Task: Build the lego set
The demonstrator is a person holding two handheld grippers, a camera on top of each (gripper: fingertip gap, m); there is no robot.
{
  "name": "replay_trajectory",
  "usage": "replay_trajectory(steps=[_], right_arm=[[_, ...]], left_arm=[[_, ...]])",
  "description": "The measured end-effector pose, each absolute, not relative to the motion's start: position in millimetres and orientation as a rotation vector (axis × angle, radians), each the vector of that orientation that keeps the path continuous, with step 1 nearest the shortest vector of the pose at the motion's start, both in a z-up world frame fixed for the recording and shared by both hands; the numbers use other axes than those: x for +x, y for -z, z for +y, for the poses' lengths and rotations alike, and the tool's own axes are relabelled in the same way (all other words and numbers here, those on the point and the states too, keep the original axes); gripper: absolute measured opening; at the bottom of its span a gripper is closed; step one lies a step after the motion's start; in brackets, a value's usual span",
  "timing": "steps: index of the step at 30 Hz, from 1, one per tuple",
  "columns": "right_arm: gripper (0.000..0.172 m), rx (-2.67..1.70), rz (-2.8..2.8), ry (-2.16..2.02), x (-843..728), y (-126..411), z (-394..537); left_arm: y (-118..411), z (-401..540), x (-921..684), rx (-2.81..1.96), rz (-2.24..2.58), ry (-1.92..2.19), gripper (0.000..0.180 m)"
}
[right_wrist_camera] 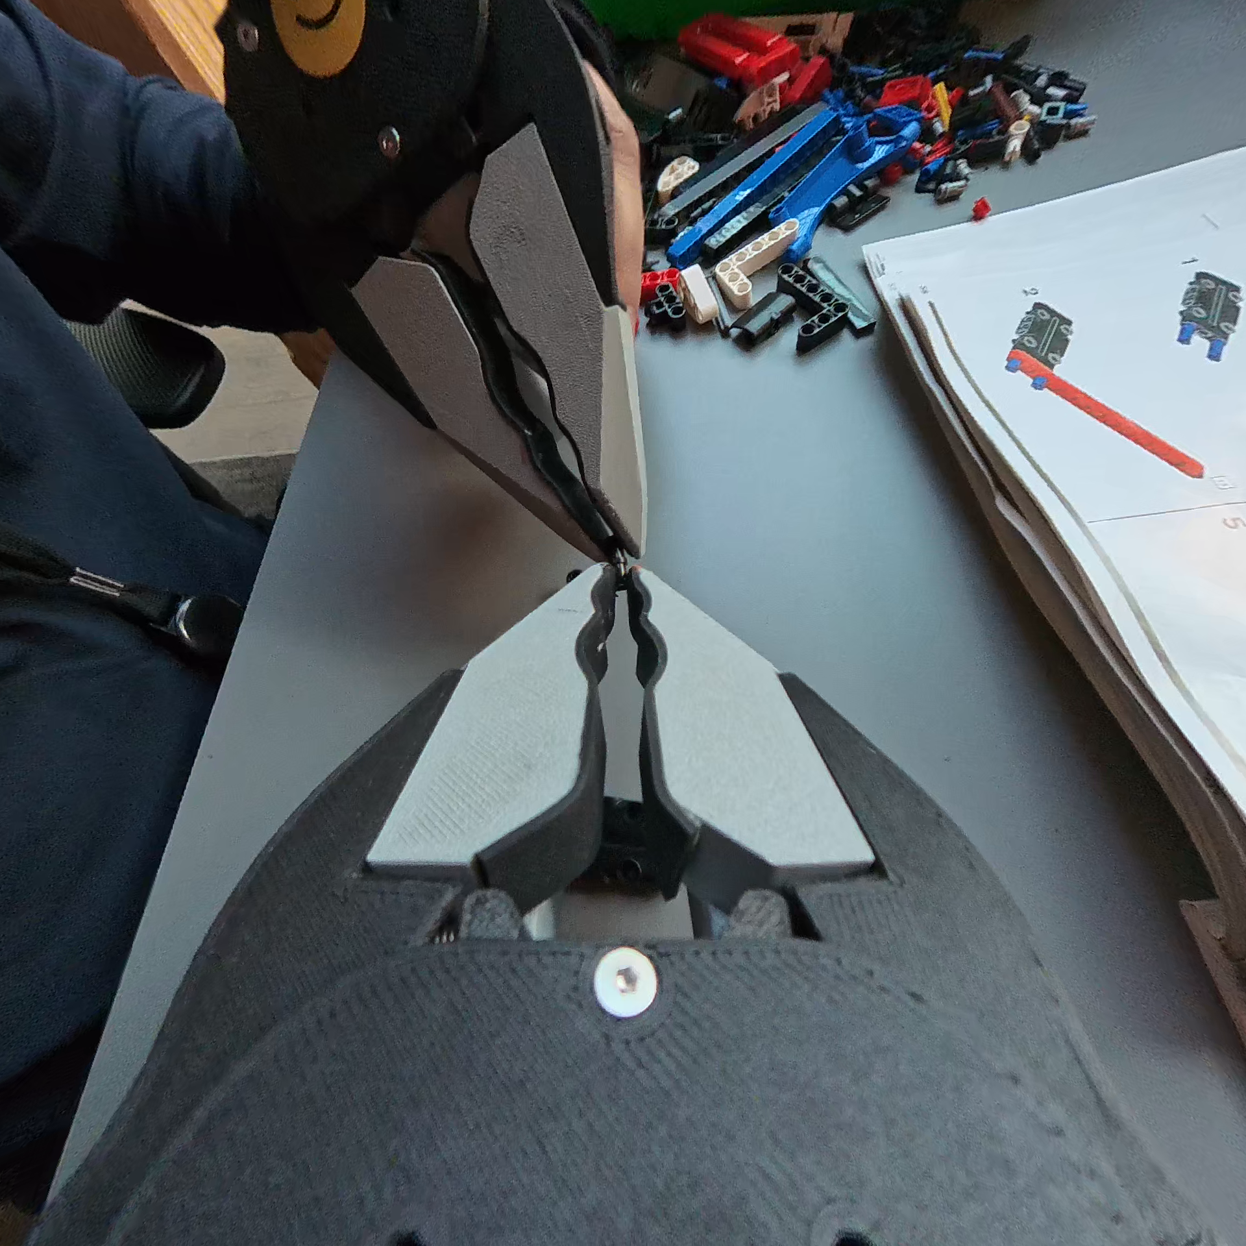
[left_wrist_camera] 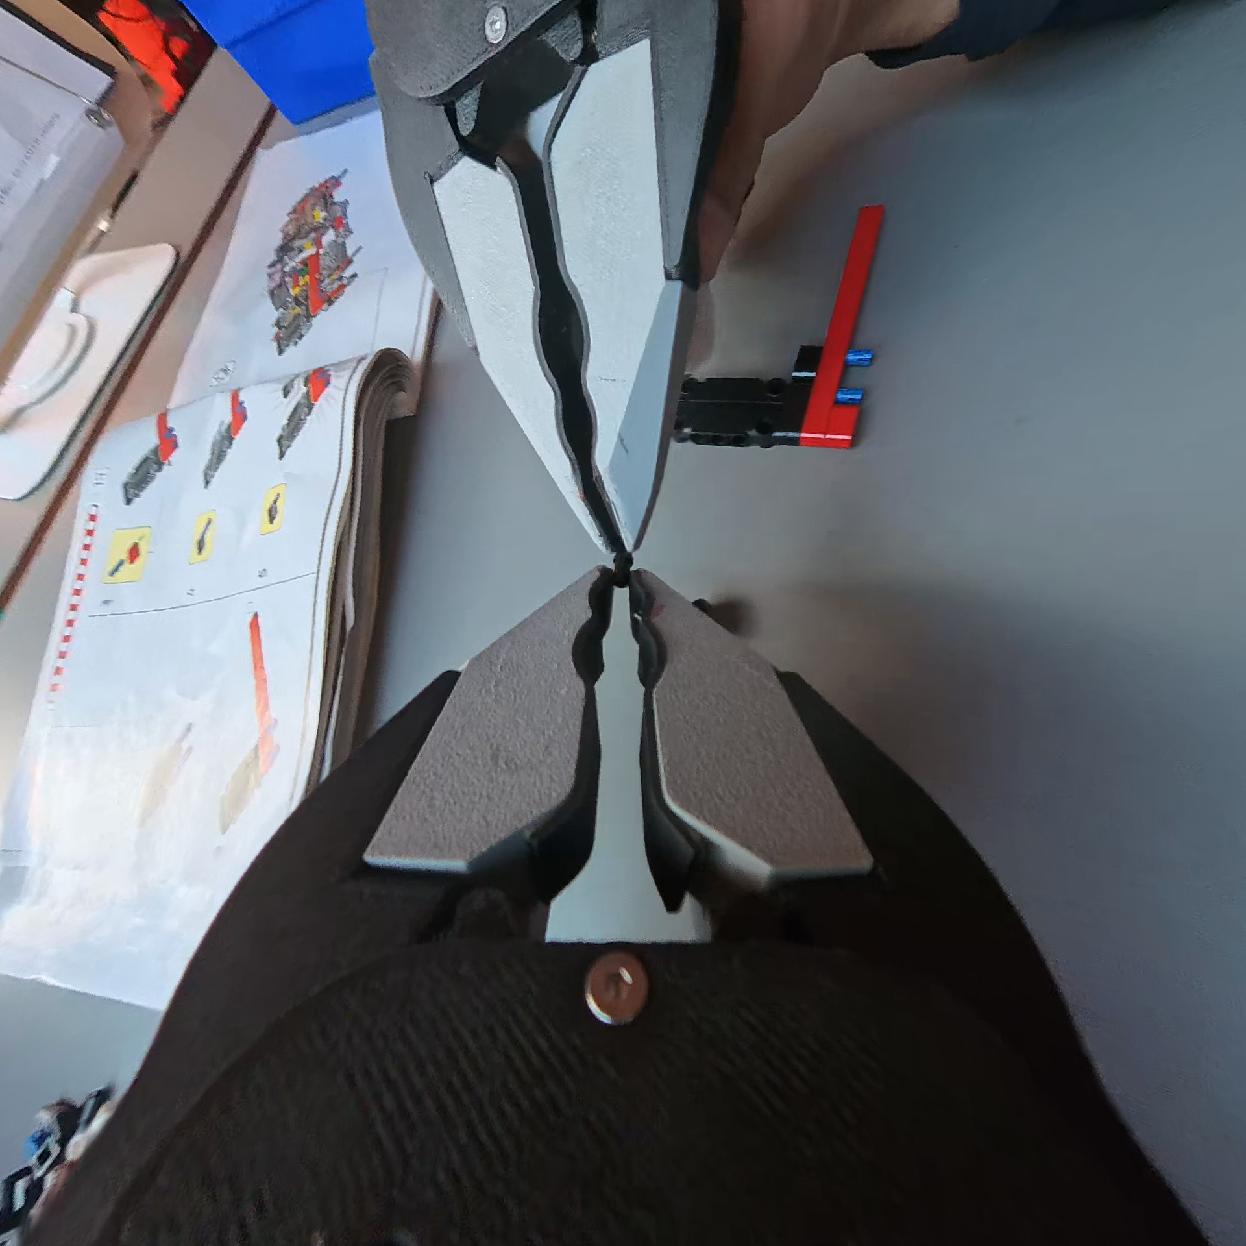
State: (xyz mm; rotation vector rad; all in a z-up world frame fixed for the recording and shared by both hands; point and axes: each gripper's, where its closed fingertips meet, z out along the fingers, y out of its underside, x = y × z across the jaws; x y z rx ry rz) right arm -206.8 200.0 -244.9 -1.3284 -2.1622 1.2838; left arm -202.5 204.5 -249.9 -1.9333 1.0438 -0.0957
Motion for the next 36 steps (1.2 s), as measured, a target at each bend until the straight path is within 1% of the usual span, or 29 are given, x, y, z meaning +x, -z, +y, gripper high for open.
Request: replay_trajectory(steps=[6,8,13,18,22,32,34,36], right_arm=[[0.0,-1.329,-1.971,-1.508,-211.7,214.6,204.2],[0.004,-1.316,-1.922,-1.574,-210.9,205.5,205.5],[0.005,-1.3,-1.86,-1.632,-208.7,194.2,208.2],[0.006,-1.264,-1.858,-1.627,-209.5,189.5,201.8],[0.0,-1.237,-1.854,-1.612,-209.7,186.2,199.8],[0.0,-1.217,-1.824,-1.602,-211.1,182.1,199.0],[0.004,-1.205,-1.818,-1.607,-211.6,180.9,197.8],[0.002,-1.197,-1.808,-1.59,-212.8,180.3,197.7]], left_arm=[[223.5,209.1,-207.5,-1.804,0.958,0.047,0.002],[212.6,209.1,-209.3,-1.759,0.922,0.044,0.002],[191.9,205.2,-207.7,-1.67,0.86,0.117,0.002],[189.6,205.3,-206.7,-1.655,0.859,0.114,0.002],[189.7,205.4,-205.7,-1.652,0.863,0.108,0.002],[187.4,205.7,-206.7,-1.647,0.847,0.121,0.002],[186.1,206.0,-207.7,-1.644,0.841,0.112,0.002],[186.3,206.3,-207.5,-1.646,0.839,0.108,0.002]])
